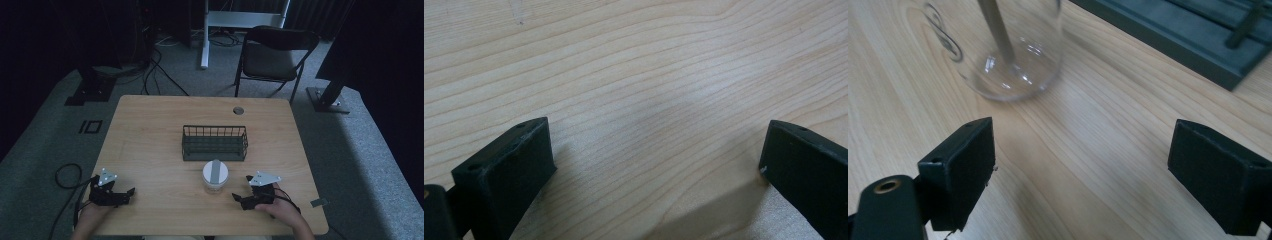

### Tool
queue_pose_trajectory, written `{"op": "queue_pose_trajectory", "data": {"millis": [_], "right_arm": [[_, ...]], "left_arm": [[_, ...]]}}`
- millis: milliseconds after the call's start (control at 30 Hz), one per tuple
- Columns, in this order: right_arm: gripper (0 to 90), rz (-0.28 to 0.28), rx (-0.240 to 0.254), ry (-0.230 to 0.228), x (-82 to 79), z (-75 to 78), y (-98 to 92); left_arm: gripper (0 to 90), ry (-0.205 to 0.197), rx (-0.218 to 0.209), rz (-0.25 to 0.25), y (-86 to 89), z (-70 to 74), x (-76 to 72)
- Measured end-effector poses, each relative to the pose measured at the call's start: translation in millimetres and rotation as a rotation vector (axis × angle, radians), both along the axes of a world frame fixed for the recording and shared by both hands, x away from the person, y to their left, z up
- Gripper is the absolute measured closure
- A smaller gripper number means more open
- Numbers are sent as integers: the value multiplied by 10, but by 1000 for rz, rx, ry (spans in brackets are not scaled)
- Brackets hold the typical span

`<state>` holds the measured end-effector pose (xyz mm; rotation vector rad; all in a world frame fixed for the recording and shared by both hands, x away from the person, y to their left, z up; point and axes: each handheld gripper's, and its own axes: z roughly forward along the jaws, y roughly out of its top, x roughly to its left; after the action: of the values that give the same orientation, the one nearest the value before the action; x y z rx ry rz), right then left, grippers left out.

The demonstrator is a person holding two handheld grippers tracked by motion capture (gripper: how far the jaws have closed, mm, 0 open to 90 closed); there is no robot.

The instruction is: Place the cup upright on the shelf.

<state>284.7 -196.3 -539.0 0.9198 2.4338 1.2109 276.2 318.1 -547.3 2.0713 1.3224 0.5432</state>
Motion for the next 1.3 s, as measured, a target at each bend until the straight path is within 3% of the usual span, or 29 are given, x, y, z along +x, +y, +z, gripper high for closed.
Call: {"op": "queue_pose_trajectory", "data": {"millis": [400,733,967,1300], "right_arm": [[115,59,23,-13,-13,13,211],[115,72,109,-58,-6,68,327],[115,97,116,-54,-20,40,430],[114,73,152,-57,-9,-17,586]], "left_arm": [[12,0,0,0,0,0,0],[12,-1,-2,1,-1,-1,0],[12,-1,-2,1,-1,-1,0],[12,-1,-2,1,-1,-1,0]]}}
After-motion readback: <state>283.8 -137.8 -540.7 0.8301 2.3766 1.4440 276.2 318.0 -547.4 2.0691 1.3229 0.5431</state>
